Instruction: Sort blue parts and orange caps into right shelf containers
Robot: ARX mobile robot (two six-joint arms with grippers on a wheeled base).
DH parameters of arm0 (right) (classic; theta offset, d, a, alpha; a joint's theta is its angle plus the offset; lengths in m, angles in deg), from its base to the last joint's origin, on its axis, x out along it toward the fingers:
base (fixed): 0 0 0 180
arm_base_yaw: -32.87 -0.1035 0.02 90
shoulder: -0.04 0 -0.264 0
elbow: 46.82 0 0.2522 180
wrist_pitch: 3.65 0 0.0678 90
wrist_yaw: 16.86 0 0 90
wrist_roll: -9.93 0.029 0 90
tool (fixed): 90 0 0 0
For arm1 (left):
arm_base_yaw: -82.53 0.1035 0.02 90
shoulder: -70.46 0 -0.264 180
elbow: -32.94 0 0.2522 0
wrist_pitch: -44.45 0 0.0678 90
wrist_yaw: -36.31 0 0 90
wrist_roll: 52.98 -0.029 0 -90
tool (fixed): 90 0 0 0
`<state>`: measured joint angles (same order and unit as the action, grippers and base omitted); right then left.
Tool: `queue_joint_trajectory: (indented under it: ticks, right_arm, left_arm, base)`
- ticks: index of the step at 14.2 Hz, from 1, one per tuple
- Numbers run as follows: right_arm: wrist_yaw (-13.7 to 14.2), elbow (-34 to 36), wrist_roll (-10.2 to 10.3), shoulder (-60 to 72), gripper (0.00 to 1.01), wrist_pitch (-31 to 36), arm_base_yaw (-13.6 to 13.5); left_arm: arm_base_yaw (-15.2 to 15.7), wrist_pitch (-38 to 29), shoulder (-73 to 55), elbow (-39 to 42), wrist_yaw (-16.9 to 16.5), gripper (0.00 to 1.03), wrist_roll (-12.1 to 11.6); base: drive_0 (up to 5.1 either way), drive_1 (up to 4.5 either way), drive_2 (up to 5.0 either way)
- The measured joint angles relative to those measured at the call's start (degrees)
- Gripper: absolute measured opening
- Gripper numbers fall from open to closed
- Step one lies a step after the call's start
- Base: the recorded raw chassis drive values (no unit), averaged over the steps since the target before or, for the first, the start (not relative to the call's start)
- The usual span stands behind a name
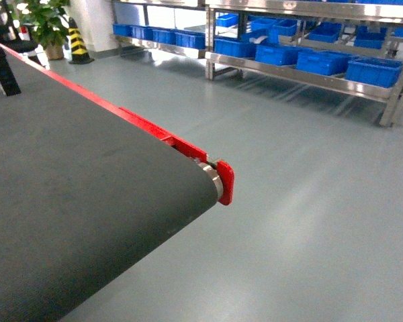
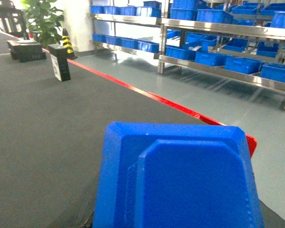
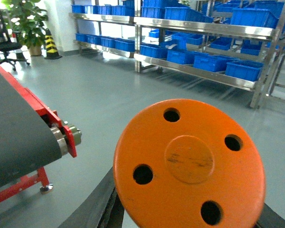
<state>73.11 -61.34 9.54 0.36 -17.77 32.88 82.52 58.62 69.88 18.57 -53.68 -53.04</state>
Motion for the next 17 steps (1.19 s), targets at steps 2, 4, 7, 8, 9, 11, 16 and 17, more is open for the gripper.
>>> queue_joint_trajectory:
  ticks: [2, 4, 7, 8, 9, 11, 16, 17]
  right_arm:
    - [0.0, 0.0, 0.0, 0.0, 0.44, 0.0, 0.0]
    - [0.0, 0.0, 0.0, 0.0, 0.44, 0.0, 0.0]
    - [0.0, 0.0, 0.0, 0.0, 0.44, 0.0, 0.0]
    - [0.0, 0.0, 0.0, 0.0, 0.44, 0.0, 0.0]
    - [0.0, 0.0, 0.0, 0.0, 0.44, 0.0, 0.0]
    - [0.0, 0.0, 0.0, 0.0, 0.44, 0.0, 0.0]
    - [0.0, 0.0, 0.0, 0.0, 0.44, 0.0, 0.0]
    - [0.0, 0.0, 0.0, 0.0, 0.44, 0.0, 0.0]
  left_arm:
    - [0.0, 0.0, 0.0, 0.0, 0.0, 0.43, 0.0]
    - [0.0, 0.0, 0.0, 0.0, 0.0, 0.43, 0.0]
    - [0.0, 0.0, 0.0, 0.0, 0.0, 0.43, 0.0]
    - [0.0, 0.0, 0.0, 0.0, 0.0, 0.43, 0.0]
    - [0.0, 0.0, 0.0, 0.0, 0.0, 0.43, 0.0]
    - [0.0, 0.0, 0.0, 0.0, 0.0, 0.43, 0.0]
    - [0.0, 0.0, 0.0, 0.0, 0.0, 0.43, 0.0]
    - [0.0, 0.0, 0.0, 0.0, 0.0, 0.43, 0.0]
  base:
    - [-1.6, -1.61, -1.6]
    - [-1.6, -1.63, -1.6]
    - [-1.6, -1.60, -1.6]
    - [-1.6, -1.62, -1.6]
    - [-1.6, -1.57, -1.6]
    - [-1.6, -1.61, -1.6]
    - [-1.6, -1.60, -1.6]
    - [-1.6, -1.64, -1.6]
